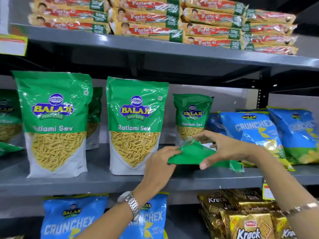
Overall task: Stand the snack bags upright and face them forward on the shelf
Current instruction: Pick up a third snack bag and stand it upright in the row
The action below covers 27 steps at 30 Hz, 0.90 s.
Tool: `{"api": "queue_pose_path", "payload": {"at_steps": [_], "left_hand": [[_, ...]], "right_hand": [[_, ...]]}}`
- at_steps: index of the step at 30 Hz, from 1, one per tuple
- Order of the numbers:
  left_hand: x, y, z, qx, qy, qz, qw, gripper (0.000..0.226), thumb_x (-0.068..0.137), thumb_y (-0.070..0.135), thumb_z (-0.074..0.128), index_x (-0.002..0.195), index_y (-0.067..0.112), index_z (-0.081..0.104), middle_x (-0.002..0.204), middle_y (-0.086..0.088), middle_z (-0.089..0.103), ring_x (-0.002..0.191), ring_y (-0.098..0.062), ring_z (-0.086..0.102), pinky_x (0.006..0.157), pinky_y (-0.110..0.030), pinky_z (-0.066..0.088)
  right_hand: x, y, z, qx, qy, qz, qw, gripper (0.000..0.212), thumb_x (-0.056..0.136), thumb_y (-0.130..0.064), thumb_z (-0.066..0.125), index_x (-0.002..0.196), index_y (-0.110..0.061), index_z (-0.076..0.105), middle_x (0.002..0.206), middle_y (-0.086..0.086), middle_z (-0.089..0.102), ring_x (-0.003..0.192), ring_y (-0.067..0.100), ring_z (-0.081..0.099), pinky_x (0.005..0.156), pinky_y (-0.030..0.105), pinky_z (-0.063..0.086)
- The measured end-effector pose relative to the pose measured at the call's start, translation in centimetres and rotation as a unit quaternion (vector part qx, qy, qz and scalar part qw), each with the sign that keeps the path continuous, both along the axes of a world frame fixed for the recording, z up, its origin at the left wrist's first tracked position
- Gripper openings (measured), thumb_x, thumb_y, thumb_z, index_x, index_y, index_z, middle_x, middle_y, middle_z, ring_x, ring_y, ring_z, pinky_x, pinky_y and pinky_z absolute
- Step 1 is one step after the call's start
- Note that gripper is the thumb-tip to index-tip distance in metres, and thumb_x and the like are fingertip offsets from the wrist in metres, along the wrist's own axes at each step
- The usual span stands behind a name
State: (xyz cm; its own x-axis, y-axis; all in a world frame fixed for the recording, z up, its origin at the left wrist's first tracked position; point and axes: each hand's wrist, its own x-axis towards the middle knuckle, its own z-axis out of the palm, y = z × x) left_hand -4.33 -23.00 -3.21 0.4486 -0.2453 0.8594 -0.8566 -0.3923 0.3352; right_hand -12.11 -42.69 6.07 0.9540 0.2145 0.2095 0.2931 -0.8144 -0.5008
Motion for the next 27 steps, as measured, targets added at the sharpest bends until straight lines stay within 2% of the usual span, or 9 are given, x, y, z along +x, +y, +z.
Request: {"api": "queue_pose_path", "payload": {"at_steps": [3, 6, 9, 13, 16, 18, 20, 23, 27], "left_hand": [[0.0, -1.2, 3.0, -0.063, -0.002, 0.020, 0.998, 0.042, 0.067, -0.001, 0.060, 0.099, 0.024, 0.074, 0.112, 0.011, 0.070, 0.096, -0.004, 0.063, 0.089, -0.019, 0.045], [-0.2, -2.5, 6.7, -0.105, -0.024, 0.011, 0.994, 0.033, 0.069, 0.004, 0.066, 0.094, 0.024, 0.074, 0.106, 0.010, 0.072, 0.091, -0.008, 0.065, 0.087, -0.024, 0.050], [-0.3, -3.2, 9.5, -0.180, -0.001, -0.035, 0.983, 0.030, 0.072, 0.025, 0.074, 0.101, 0.027, 0.068, 0.106, 0.008, 0.071, 0.091, -0.007, 0.065, 0.085, -0.031, 0.053], [1.0, -4.3, 8.8, -0.117, 0.104, -0.166, 0.974, 0.095, 0.066, 0.040, 0.078, 0.141, 0.027, 0.023, 0.141, 0.015, 0.036, 0.129, -0.006, 0.040, 0.106, -0.023, 0.034], [3.1, -5.2, 6.1, -0.018, 0.144, -0.159, 0.977, 0.121, 0.062, 0.040, 0.081, 0.146, 0.025, -0.005, 0.133, 0.026, 0.019, 0.122, 0.014, 0.020, 0.099, -0.004, 0.017], [4.7, -5.6, 4.9, 0.008, 0.167, -0.169, 0.971, 0.117, 0.064, 0.032, 0.082, 0.146, 0.018, -0.001, 0.131, 0.028, 0.024, 0.120, 0.016, 0.023, 0.092, 0.005, 0.018], [6.0, -6.0, 4.2, 0.031, 0.218, -0.173, 0.960, 0.103, 0.068, 0.030, 0.080, 0.143, 0.021, 0.011, 0.135, 0.018, 0.037, 0.127, 0.003, 0.035, 0.095, -0.004, 0.025], [7.5, -6.5, 3.6, 0.058, 0.263, -0.168, 0.948, 0.089, 0.074, 0.039, 0.073, 0.142, 0.026, 0.018, 0.145, 0.006, 0.041, 0.128, -0.008, 0.039, 0.100, -0.020, 0.029], [8.5, -6.6, 3.0, 0.028, 0.287, -0.160, 0.944, 0.089, 0.074, 0.044, 0.070, 0.144, 0.026, 0.019, 0.151, 0.001, 0.035, 0.138, -0.021, 0.032, 0.113, -0.041, 0.028]], "right_hand": [[-0.2, -0.3, 0.6, -0.076, -0.092, -0.039, 0.992, 0.079, 0.055, -0.033, 0.087, 0.124, -0.032, 0.049, 0.119, -0.018, 0.050, 0.108, 0.001, 0.048, 0.087, 0.004, 0.036], [0.3, -1.0, 2.8, -0.092, -0.259, -0.103, 0.956, 0.045, 0.065, -0.021, 0.081, 0.105, -0.029, 0.064, 0.107, -0.005, 0.064, 0.103, 0.018, 0.057, 0.093, 0.040, 0.045], [0.7, -1.8, 5.5, -0.096, -0.345, -0.178, 0.916, 0.027, 0.066, -0.031, 0.079, 0.092, -0.033, 0.071, 0.100, -0.004, 0.071, 0.099, 0.022, 0.062, 0.083, 0.039, 0.049], [2.2, -2.9, 8.1, -0.057, -0.390, -0.228, 0.890, 0.034, 0.065, -0.039, 0.077, 0.098, -0.031, 0.071, 0.108, -0.003, 0.071, 0.100, 0.022, 0.063, 0.077, 0.031, 0.041], [3.6, -3.4, 9.9, -0.038, -0.380, -0.222, 0.897, 0.036, 0.063, -0.041, 0.079, 0.096, -0.027, 0.071, 0.101, 0.003, 0.070, 0.096, 0.026, 0.064, 0.077, 0.035, 0.047], [4.7, -3.4, 10.9, -0.057, -0.380, -0.228, 0.895, 0.038, 0.063, -0.042, 0.079, 0.097, -0.026, 0.070, 0.098, 0.003, 0.069, 0.095, 0.027, 0.063, 0.072, 0.033, 0.045], [6.1, -3.4, 11.7, -0.083, -0.369, -0.242, 0.893, 0.048, 0.063, -0.043, 0.079, 0.106, -0.024, 0.068, 0.107, 0.006, 0.069, 0.099, 0.028, 0.062, 0.072, 0.032, 0.041], [8.4, -3.6, 12.2, -0.126, -0.349, -0.268, 0.889, 0.059, 0.067, -0.043, 0.077, 0.120, -0.020, 0.062, 0.121, 0.012, 0.065, 0.111, 0.032, 0.058, 0.087, 0.039, 0.041], [10.2, -4.8, 11.3, -0.097, -0.414, -0.296, 0.855, 0.043, 0.078, -0.039, 0.068, 0.115, -0.018, 0.063, 0.119, 0.017, 0.065, 0.113, 0.035, 0.055, 0.091, 0.043, 0.041]]}}
